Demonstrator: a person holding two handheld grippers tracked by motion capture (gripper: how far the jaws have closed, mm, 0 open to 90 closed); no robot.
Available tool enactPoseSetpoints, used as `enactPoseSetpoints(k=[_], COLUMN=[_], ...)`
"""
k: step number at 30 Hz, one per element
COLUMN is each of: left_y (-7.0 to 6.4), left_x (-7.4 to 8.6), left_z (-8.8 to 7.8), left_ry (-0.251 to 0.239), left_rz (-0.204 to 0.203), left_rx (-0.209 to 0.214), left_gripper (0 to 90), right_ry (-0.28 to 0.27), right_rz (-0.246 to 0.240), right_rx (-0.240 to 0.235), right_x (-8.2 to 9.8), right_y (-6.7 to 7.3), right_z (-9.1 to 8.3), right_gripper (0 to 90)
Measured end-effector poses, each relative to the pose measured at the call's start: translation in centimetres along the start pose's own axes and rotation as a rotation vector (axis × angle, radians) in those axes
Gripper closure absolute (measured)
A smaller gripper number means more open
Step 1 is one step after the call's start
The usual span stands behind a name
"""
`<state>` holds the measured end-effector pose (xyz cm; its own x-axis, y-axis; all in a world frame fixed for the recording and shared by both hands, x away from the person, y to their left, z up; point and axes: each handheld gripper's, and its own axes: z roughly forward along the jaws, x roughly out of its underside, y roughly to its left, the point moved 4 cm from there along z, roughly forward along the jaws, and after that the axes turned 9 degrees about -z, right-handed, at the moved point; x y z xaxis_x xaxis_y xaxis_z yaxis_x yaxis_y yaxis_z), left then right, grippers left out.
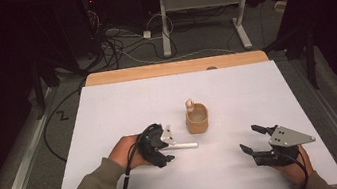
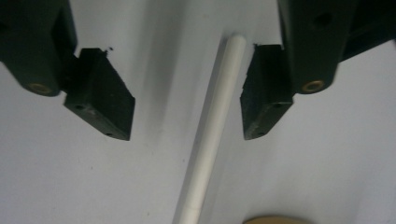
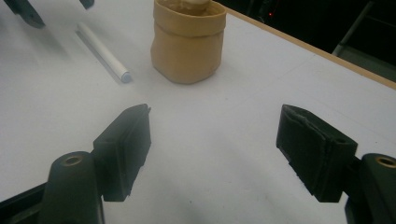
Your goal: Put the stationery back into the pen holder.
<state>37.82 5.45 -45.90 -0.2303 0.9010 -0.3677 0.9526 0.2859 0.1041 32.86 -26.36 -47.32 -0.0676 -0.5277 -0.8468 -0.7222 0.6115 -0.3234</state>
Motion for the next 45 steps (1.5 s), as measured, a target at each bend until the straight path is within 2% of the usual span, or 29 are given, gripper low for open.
enactPoseSetpoints(k=[4,5,7,8,13,15,17,19,24,33,34,36,39,42,43,45], left_y=[0.2,0.2,0.5,0.6,1.2,1.4,1.5,1.5,1.5,1.0,0.9,0.7,0.6,0.3,0.2,0.1], left_x=[-1.6,-1.9,-2.6,-2.9,-3.9,-4.0,-4.0,-4.1,-3.8,-3.3,-3.2,-3.0,-2.5,-2.2,-2.0,-1.7], left_z=[1.1,1.4,1.9,2.1,3.0,3.5,3.9,3.9,3.9,3.6,3.4,3.1,2.5,1.3,0.7,0.0], left_ry=[0.06,0.072,0.09,0.096,0.139,0.163,0.185,0.188,0.164,0.126,0.111,0.077,0.044,-0.02,-0.05,-0.095], left_rz=[0.06,0.07,0.082,0.09,0.101,0.118,0.112,0.115,0.088,0.083,0.089,0.081,0.072,0.055,0.046,0.026], left_rx=[0.046,0.053,0.064,0.077,0.09,0.088,0.097,0.106,0.122,0.064,0.042,0.054,0.015,-0.013,-0.035,-0.041], left_gripper=[49.1,53.2,54.3,58.2,62.3,67.3,68.5,70.1,75.0,75.4,75.4,75.4,75.4,75.4,75.4,75.4], right_ry=[0.0,0.001,0.002,0.001,0.0,0.002,0.003,0.005,0.013,0.009,0.007,0.005,-0.002,-0.007,-0.007,-0.011], right_rz=[0.001,-0.001,-0.001,0.003,0.005,0.004,0.004,0.001,0.004,0.001,0.004,0.007,0.006,0.008,0.009,0.009], right_rx=[-0.014,-0.018,-0.024,-0.026,-0.03,-0.037,-0.039,-0.04,-0.049,-0.046,-0.04,-0.036,-0.03,-0.026,-0.025,-0.027], right_x=[0.1,0.1,0.1,0.1,0.2,0.3,0.3,0.3,0.4,0.3,0.2,0.1,0.0,0.0,0.0,0.0], right_y=[0.1,0.1,0.2,0.2,0.1,0.1,0.1,0.1,0.2,0.1,0.1,0.0,0.0,-0.1,-0.1,-0.1], right_z=[0.1,0.1,0.2,0.2,0.2,0.3,0.3,0.3,0.4,0.2,0.2,0.1,0.0,-0.1,-0.1,-0.1], right_gripper=[27.2,27.5,27.7,28.0,28.5,28.7,29.0,29.4,30.5,31.0,31.5,31.5,31.5,31.5,31.5,31.5])
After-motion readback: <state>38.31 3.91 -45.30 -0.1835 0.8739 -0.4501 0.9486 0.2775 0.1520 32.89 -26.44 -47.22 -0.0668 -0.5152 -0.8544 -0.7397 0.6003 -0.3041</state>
